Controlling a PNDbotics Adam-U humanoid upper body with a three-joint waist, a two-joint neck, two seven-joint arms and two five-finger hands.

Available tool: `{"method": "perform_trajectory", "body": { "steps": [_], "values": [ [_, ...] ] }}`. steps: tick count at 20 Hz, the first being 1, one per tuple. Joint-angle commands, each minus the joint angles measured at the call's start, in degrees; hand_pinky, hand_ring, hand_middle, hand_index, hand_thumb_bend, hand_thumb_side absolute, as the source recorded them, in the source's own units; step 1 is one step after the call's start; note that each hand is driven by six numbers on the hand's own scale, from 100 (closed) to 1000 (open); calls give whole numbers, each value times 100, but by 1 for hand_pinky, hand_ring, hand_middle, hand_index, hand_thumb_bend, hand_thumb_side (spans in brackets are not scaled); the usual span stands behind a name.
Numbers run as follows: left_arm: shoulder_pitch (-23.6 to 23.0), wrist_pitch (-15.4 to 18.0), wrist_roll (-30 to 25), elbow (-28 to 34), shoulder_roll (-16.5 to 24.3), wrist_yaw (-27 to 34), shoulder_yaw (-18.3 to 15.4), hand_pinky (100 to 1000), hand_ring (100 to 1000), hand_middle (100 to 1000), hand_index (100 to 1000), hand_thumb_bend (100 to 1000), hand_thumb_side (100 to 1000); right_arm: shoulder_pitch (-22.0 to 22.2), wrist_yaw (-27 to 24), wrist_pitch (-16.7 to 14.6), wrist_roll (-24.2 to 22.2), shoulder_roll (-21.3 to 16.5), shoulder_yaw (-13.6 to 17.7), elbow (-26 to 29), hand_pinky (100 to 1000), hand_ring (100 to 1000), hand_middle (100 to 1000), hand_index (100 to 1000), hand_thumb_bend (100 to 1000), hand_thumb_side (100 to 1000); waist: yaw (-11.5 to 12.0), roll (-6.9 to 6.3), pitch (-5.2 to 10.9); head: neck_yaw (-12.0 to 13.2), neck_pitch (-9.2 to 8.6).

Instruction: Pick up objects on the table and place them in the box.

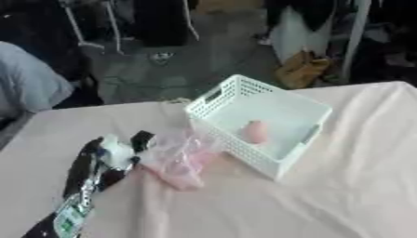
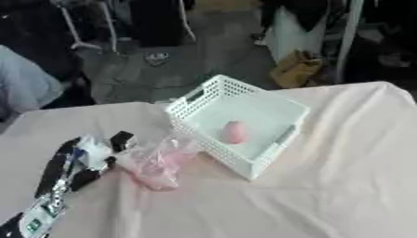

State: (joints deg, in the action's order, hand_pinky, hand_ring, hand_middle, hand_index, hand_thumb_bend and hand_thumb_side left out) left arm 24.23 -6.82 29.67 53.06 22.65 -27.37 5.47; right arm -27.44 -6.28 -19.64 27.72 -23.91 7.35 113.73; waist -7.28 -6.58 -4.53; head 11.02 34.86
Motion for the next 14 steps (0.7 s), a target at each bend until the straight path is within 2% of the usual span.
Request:
{"method": "perform_trajectory", "body": {
  "steps": [1,3,4,5,6,7,8,10,12,14],
  "values": [
    [66,4,253,-55,45,57,-55,828,977,849,926,783,701,-95,-41,0,-26,-48,-8,86,854,922,831,837,100,789,1,47,-35,22,-55],
    [69,-5,437,-29,53,128,-57,768,938,791,863,742,698,-88,-45,9,-34,-46,-14,86,854,923,831,838,100,786,3,47,-32,37,-56],
    [67,-11,518,-17,55,161,-51,680,875,703,796,706,695,-87,-47,14,-36,-46,-15,86,853,923,831,839,100,784,2,47,-30,41,-55],
    [65,-11,592,5,57,200,-44,680,875,703,796,706,695,-88,-47,17,-27,-46,-9,86,853,923,831,839,100,784,1,48,-27,41,-57],
    [61,-9,647,24,60,237,-31,576,790,627,747,692,691,-88,-45,19,-17,-47,-5,86,854,924,831,839,100,781,0,49,-25,41,-58],
    [59,2,687,54,61,272,-14,576,790,627,747,692,691,-84,-42,27,-3,-49,-1,86,854,924,831,839,100,781,1,49,-22,49,-59],
    [57,13,712,78,63,302,1,497,753,599,734,685,691,-80,-37,37,10,-51,1,86,853,925,831,839,100,778,1,50,-21,53,-62],
    [57,35,724,143,71,367,26,451,734,586,725,683,689,-71,-24,79,30,-51,-1,86,853,926,831,839,100,776,1,49,-17,50,-68],
    [56,51,732,230,83,413,49,375,649,522,700,666,678,-68,-12,113,55,-51,3,86,852,926,831,839,100,776,-3,47,-16,50,-76],
    [62,44,764,296,81,452,57,347,625,516,696,663,672,-67,-5,136,71,-50,2,86,852,926,831,839,100,777,-6,46,-13,50,-74]
  ]
}}
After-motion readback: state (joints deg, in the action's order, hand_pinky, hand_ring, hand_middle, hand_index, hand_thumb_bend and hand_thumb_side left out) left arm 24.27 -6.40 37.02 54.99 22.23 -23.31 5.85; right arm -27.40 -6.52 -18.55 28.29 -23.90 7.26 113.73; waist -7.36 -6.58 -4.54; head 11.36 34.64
